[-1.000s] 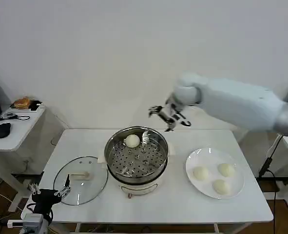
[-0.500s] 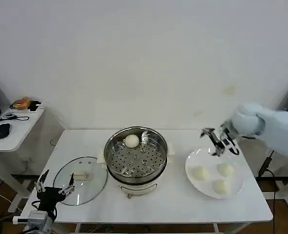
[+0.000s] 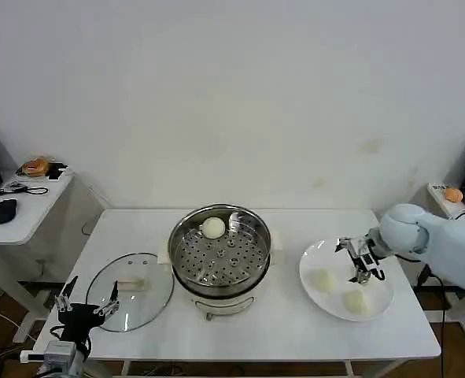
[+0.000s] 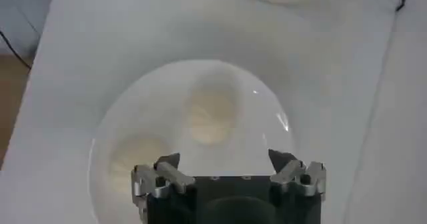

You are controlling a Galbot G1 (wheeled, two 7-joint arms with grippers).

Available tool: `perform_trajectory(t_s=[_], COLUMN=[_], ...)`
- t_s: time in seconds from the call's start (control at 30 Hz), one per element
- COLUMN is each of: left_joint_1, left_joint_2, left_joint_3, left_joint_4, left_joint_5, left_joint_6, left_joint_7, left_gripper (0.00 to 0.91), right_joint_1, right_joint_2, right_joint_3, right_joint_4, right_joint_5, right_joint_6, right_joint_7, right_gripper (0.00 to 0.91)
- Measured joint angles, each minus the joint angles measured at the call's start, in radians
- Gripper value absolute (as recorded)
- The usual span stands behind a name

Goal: Take steamed baozi put them in steamer then cover it.

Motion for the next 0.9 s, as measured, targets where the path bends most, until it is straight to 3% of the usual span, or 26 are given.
perform_trajectory(t_s=[0.83, 0.9], left_joint_1=[0.000, 0.001], left_joint_2=[0.018, 0.018], left_joint_3=[-0.021, -0.023], left_joint_4=[-0.004, -0.004], left_joint_5=[-0.002, -0.003], left_joint_6=[0.008, 0.008], left_joint_7=[0.006, 0.006], left_gripper=[0.907, 0.907], right_joint_1=[-0.197, -0.205], right_joint_2=[0.147, 0.158], right_joint_3=[0.122, 0.127], right_joint_4=[-0.160, -0.169], right_joint_5=[0.001, -0.003], right_joint_6=[-0.060, -0.062], right_joint_7=[0.025, 0.026], right_gripper=[0.907, 0.867])
